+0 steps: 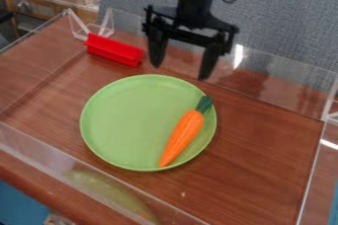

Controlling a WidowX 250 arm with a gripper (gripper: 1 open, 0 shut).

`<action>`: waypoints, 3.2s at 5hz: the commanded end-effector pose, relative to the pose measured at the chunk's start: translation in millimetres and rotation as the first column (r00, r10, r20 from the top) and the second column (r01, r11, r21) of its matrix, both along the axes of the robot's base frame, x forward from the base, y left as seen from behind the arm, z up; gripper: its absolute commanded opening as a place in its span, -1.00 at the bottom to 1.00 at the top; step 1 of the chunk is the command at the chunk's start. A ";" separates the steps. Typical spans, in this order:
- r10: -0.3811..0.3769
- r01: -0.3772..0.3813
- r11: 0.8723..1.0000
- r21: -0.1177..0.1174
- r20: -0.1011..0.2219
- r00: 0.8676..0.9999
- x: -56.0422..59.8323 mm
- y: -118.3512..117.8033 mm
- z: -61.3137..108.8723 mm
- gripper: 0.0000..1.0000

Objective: Move the carrot from the green plate to the table

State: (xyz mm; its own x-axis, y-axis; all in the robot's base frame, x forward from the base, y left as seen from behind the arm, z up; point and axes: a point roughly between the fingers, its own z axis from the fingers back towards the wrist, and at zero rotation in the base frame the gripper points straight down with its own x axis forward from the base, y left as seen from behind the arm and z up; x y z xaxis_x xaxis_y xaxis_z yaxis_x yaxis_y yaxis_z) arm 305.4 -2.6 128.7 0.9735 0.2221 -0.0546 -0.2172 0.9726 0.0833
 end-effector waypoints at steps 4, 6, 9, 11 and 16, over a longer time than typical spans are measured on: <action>-0.104 0.104 0.995 -0.009 0.041 0.994 7.0 17.4 24.5 1.00; -0.118 0.118 0.993 0.004 0.028 0.993 14.8 28.9 7.8 1.00; -0.134 0.135 0.991 -0.008 0.085 0.987 10.5 34.0 10.2 1.00; -0.127 0.130 0.992 -0.010 0.123 0.984 7.0 23.5 21.8 1.00; -0.154 0.153 0.988 0.020 0.093 0.984 21.8 28.5 2.2 1.00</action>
State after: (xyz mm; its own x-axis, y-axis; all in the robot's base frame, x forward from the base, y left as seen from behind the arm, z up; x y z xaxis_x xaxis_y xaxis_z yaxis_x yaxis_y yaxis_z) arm 320.6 22.9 114.8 0.9976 0.0675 -0.0146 -0.0662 0.9946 0.0797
